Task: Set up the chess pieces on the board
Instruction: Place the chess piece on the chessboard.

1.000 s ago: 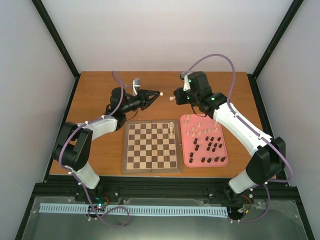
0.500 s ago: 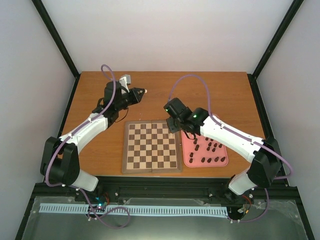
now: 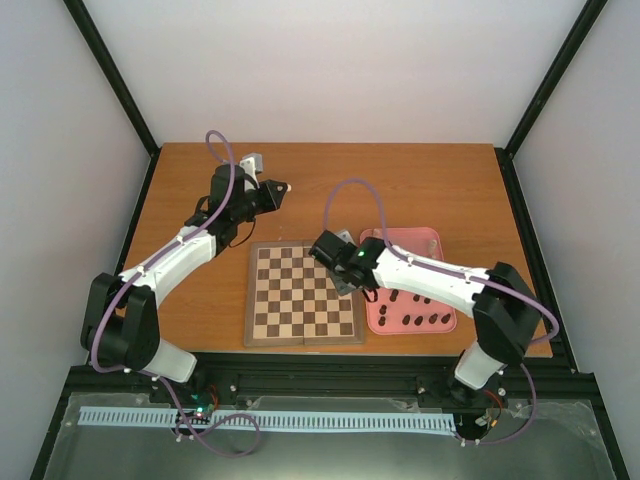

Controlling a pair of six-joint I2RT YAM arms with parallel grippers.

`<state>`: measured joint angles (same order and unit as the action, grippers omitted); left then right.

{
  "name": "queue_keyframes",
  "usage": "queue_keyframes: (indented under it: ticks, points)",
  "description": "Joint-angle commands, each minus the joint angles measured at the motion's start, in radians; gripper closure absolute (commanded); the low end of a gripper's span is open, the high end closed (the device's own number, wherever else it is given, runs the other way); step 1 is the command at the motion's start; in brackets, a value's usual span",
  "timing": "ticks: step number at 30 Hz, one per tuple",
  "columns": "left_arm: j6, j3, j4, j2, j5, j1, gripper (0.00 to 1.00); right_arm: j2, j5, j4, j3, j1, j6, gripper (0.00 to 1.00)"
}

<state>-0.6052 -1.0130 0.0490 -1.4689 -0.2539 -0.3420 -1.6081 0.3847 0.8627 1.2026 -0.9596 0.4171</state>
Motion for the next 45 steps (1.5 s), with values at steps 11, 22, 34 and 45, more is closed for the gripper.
queue_keyframes:
  ticks: [11,22,34,45]
  points:
    - [0.024,-0.034,0.008,-0.021,-0.002,0.006,0.99,-0.096,0.112,-0.132,-0.040,-0.012,0.038,0.86]
    - [0.024,-0.036,0.015,-0.035,-0.012,0.008,0.99,-0.140,0.101,-0.162,-0.007,-0.011,0.011,0.86]
    - [0.025,-0.039,0.018,-0.045,-0.017,0.009,0.99,-0.166,0.100,-0.170,0.030,-0.011,-0.013,0.85]
    - [0.024,-0.041,0.021,-0.053,-0.020,0.011,0.99,-0.190,0.082,-0.171,0.036,-0.011,-0.017,0.85]
